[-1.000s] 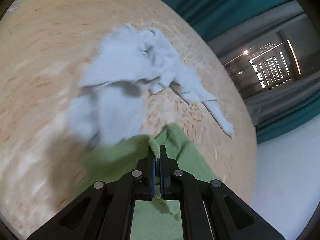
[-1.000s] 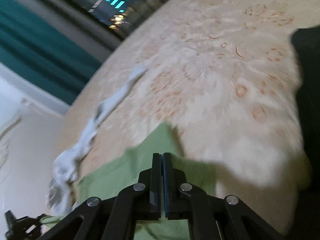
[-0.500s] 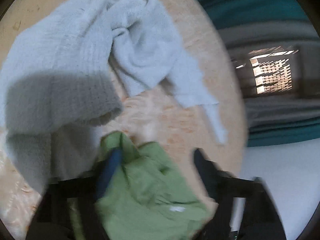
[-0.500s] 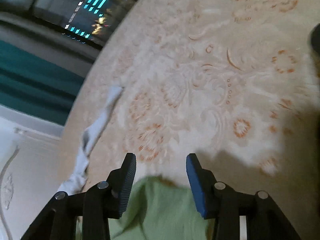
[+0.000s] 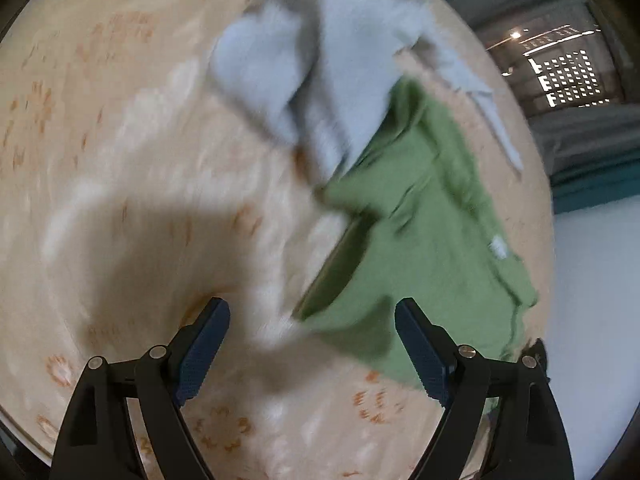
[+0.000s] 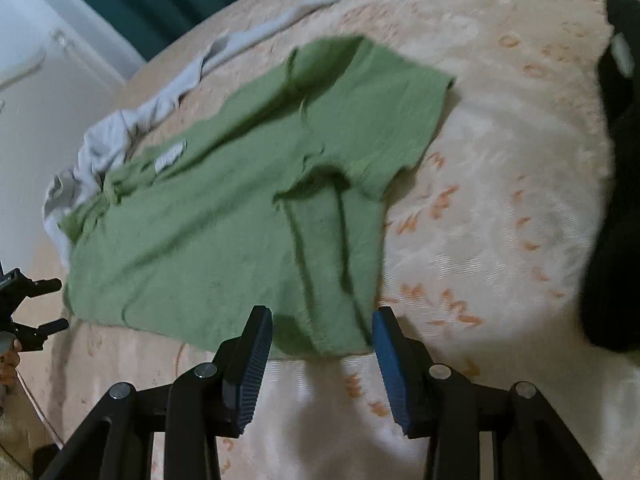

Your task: Fold clothes

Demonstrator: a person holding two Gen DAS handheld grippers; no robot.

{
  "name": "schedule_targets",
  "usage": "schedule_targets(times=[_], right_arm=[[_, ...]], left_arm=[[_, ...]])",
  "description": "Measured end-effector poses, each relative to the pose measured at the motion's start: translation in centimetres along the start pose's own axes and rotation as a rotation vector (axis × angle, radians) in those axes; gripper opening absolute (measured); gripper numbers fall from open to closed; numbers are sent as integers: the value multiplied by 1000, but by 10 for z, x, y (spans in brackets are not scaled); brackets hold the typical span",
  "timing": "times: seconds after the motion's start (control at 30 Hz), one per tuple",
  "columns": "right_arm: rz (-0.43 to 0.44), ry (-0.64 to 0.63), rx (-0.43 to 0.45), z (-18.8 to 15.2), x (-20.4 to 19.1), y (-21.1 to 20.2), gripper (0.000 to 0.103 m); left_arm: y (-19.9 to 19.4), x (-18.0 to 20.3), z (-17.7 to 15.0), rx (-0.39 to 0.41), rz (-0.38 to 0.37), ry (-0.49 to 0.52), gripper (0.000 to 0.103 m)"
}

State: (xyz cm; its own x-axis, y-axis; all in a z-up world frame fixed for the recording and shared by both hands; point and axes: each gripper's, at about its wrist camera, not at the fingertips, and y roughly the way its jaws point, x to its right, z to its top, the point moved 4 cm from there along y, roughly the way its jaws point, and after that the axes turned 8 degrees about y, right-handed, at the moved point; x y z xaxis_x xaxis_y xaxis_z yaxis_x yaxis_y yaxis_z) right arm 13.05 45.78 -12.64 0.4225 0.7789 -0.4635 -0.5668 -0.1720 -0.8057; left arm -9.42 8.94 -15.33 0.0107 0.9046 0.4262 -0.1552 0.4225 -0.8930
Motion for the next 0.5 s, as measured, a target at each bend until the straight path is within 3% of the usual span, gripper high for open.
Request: schedule_targets(times=[0.07, 0.17, 0.23, 0.27, 0.3, 0.33, 0.37, 0.4, 0.5], right_arm=[[0, 17, -39, 0, 3, 15, 44], [99, 97, -49, 1, 10, 20, 43], [160, 177, -60, 0, 19, 21, 20], [180, 214, -69, -1, 24, 23, 11], [193, 238, -71, -2, 27, 23, 10], [206, 259, -63, -3, 29, 20, 10], [219, 275, -49, -3, 30, 16, 10], [235, 284, -22, -1, 30, 8, 9], [281, 310, 98, 6, 33, -33, 8]], left_arm=[[1, 5, -7, 17, 43, 23, 87], [2, 12, -15, 33, 76, 17, 87], [4, 16, -18, 51, 56, -13, 86], [4, 19, -19, 60, 38, -23, 80], [5, 24, -21, 54, -20, -37, 42], [6, 28, -24, 35, -67, -60, 19], [7, 29, -26, 14, -104, -86, 7], [8, 31, -28, -8, -142, -111, 7], [-18, 28, -30, 88, -137, -123, 6]])
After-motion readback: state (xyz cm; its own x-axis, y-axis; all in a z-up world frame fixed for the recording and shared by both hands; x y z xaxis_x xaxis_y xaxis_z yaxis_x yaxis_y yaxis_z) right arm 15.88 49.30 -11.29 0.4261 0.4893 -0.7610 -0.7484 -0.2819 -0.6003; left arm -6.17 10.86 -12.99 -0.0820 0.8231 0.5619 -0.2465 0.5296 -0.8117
